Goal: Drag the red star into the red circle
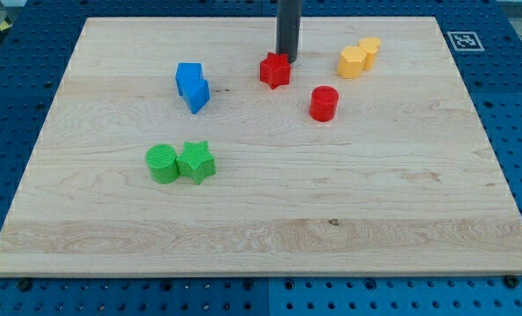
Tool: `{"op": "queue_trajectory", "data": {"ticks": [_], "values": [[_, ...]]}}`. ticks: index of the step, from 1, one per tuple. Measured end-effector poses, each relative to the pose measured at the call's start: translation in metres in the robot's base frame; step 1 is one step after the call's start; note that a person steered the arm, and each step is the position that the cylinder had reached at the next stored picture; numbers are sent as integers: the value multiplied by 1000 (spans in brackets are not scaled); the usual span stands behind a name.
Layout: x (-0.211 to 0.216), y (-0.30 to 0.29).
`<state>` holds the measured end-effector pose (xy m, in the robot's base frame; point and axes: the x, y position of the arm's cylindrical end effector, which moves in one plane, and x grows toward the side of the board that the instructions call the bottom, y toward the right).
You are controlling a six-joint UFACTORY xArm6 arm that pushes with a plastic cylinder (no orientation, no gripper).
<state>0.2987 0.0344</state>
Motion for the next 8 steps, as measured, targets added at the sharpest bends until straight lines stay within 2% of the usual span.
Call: {"op": "queue_trajectory", "data": {"ticks": [3, 4, 8], "values": [[6, -52], [29, -49], [57, -6]]}}
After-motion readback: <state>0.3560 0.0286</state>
